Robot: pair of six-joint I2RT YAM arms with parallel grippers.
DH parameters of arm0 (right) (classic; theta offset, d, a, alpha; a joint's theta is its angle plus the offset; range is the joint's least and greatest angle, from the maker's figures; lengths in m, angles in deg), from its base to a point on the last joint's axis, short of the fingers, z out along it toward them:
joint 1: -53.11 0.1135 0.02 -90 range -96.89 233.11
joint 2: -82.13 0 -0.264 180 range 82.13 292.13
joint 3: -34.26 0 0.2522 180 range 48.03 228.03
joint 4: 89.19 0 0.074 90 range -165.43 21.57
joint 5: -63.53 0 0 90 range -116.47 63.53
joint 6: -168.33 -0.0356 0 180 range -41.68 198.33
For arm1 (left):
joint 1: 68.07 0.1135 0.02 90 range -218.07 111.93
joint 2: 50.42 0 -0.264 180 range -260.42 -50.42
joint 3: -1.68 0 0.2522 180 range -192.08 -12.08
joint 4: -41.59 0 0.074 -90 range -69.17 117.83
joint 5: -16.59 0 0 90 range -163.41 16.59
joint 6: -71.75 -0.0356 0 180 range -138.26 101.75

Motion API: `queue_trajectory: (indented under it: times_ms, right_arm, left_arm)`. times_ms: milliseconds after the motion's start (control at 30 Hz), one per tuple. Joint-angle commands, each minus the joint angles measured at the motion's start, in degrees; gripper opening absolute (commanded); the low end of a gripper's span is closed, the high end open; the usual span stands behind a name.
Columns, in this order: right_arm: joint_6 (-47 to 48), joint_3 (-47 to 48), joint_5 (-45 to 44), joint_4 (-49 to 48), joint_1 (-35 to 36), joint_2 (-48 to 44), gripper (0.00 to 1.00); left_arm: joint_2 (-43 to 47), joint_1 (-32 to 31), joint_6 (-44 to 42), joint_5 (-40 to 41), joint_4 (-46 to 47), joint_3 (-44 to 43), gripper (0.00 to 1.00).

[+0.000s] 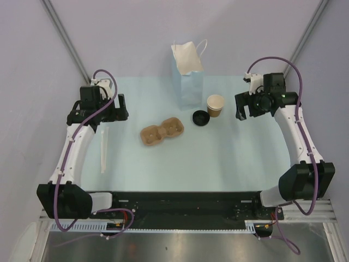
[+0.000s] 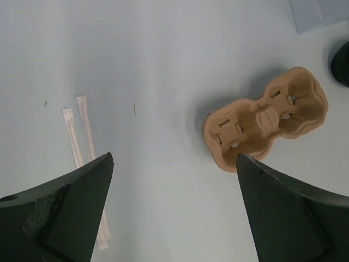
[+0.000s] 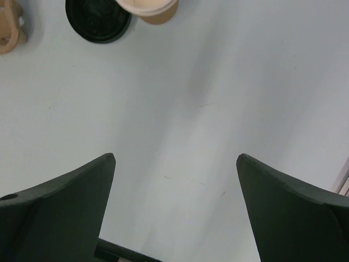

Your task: Pack the takeout coffee

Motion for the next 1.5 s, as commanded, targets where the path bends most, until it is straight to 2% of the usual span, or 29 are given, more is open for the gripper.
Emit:
queue_trajectory:
  times_ms: [0,433,600,800,933,1133,1467]
  right_arm:
    - [-0.6,8.3,-1.5,-2.5,0.6,4.5,1.0]
    - [-5.0,31.1,-2.9,-1.8,2.2,26.4,1.0]
    - [-5.7,36.1,-3.7,-2.0,3.3,32.9,0.95]
    - [-6.8,38.2,-4.4,-2.6,4.7,38.3,0.82]
    - [-7.2,39.3,-4.3,-2.9,5.7,41.0,0.66]
    - [-7.6,40.6,-4.4,-3.3,6.4,43.9,0.51]
    - [-7.9,41.6,-4.6,-3.8,7.4,46.1,0.43]
  left_arm:
    - [0.5,0.1,0.4,-0.1,1.5,-4.3,1.0]
    - [2.4,0.1,1.8,0.9,7.3,-4.1,1.0]
    - [1.8,0.1,3.9,-0.3,7.4,-4.8,1.0]
    - [1.4,0.1,3.8,0.2,6.7,-5.4,0.99]
    - [1.5,0.1,3.6,0.7,6.6,-5.2,0.99]
    - [0.5,0.1,3.5,0.7,6.4,-5.5,1.0]
    - [-0.7,0.1,3.7,0.5,6.1,-6.5,1.0]
